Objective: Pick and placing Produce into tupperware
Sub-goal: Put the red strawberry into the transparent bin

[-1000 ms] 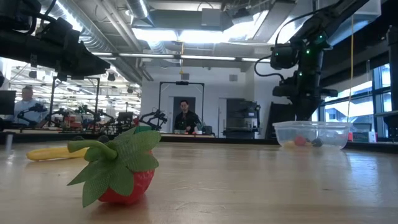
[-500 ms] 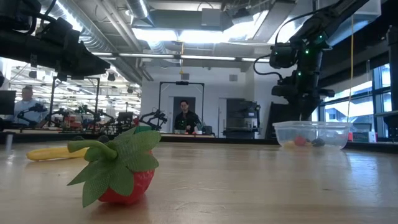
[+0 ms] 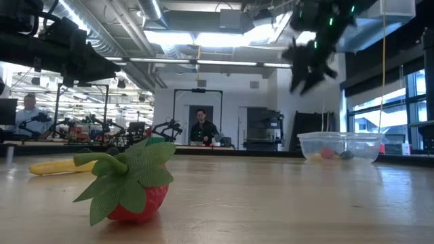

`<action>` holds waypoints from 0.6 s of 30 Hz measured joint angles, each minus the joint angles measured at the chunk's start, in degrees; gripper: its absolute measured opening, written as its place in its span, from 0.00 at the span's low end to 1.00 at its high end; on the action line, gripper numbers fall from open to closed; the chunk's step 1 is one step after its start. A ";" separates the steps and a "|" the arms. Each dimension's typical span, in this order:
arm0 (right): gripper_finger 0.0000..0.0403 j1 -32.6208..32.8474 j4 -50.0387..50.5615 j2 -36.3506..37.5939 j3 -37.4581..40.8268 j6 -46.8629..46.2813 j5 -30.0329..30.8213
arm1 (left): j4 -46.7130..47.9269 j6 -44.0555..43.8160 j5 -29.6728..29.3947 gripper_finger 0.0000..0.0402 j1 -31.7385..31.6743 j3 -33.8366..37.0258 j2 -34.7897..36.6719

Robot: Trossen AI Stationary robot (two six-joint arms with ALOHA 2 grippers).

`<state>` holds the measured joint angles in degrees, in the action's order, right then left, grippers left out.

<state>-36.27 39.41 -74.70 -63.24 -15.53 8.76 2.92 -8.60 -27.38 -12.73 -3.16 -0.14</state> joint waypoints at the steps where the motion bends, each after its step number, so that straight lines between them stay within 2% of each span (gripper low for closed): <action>1: 0.50 1.40 -0.39 0.92 -1.08 1.43 -0.95 | 0.00 0.03 0.00 0.45 0.00 0.00 -0.02; 5: 0.50 8.33 -1.85 4.87 -3.56 2.46 -1.44 | 0.01 0.04 0.00 0.45 0.00 0.00 -0.02; 9: 0.50 15.69 -6.38 8.83 -1.01 2.53 -1.34 | 0.00 0.04 0.00 0.45 0.00 0.00 0.00; 14: 0.50 24.25 -17.90 13.28 10.73 1.10 -0.47 | 0.00 0.04 0.00 0.45 0.00 0.00 0.00; 18: 0.50 29.97 -34.07 16.64 24.08 -0.57 0.98 | 0.00 -0.07 0.02 0.45 0.00 0.00 0.00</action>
<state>-6.30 5.35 -58.06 -39.17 -16.10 9.74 2.92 -8.67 -27.36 -12.73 -3.16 -0.14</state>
